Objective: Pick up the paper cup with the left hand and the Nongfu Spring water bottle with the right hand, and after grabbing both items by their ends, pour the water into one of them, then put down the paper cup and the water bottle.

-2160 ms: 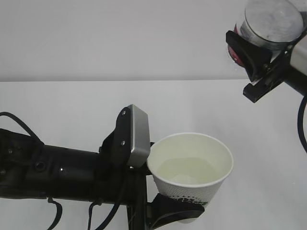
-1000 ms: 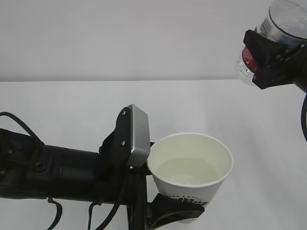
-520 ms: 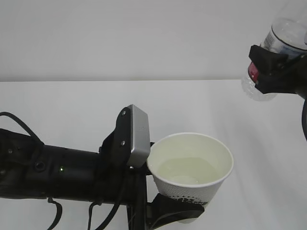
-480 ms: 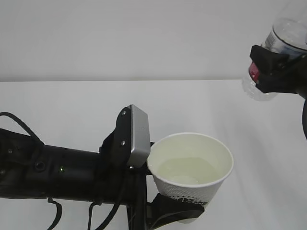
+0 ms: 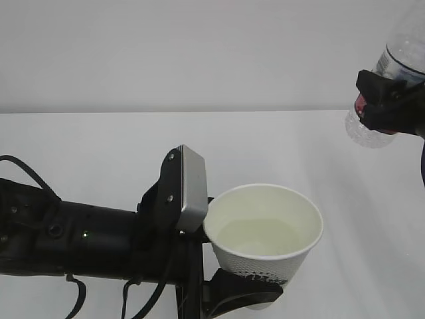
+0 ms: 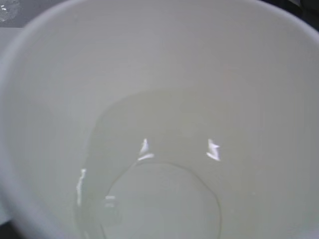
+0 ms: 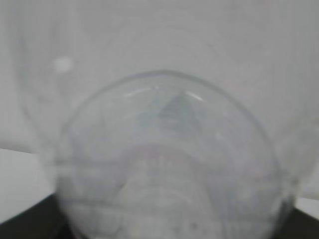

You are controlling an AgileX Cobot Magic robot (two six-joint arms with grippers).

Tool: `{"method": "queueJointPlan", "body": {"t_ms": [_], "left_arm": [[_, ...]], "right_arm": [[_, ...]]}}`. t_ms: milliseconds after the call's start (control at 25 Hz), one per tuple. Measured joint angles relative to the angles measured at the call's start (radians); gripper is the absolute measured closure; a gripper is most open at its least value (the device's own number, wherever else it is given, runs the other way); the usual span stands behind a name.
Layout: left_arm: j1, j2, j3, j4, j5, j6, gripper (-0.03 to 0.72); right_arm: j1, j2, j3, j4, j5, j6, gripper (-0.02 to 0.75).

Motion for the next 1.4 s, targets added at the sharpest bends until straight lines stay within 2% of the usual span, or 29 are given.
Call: {"method": "queueJointPlan", "body": {"t_ms": [160, 480, 760, 1080, 1400], "left_arm": [[0.0, 0.0, 0.0, 0.0, 0.0, 0.0, 0.192], [0.0, 0.0, 0.0, 0.0, 0.001, 0.0, 0.192], [0.0, 0.0, 0.0, 0.0, 0.001, 0.0, 0.192], [0.0, 0.0, 0.0, 0.0, 0.001, 0.0, 0.192], [0.0, 0.0, 0.0, 0.0, 0.002, 0.0, 0.192]], "right_arm": [[0.0, 0.0, 0.021, 0.012, -0.006, -0.009, 0.28], [0.0, 0.073, 0.151, 0.087, -0.183, -0.01, 0.28], [0.0, 0.156, 0.169, 0.149, -0.274, -0.017, 0.28], [0.0, 0.188, 0.169, 0.221, -0.299, -0.093, 0.28], [0.0, 0.199, 0.137, 0.232, -0.3, -0.136, 0.28]]}}
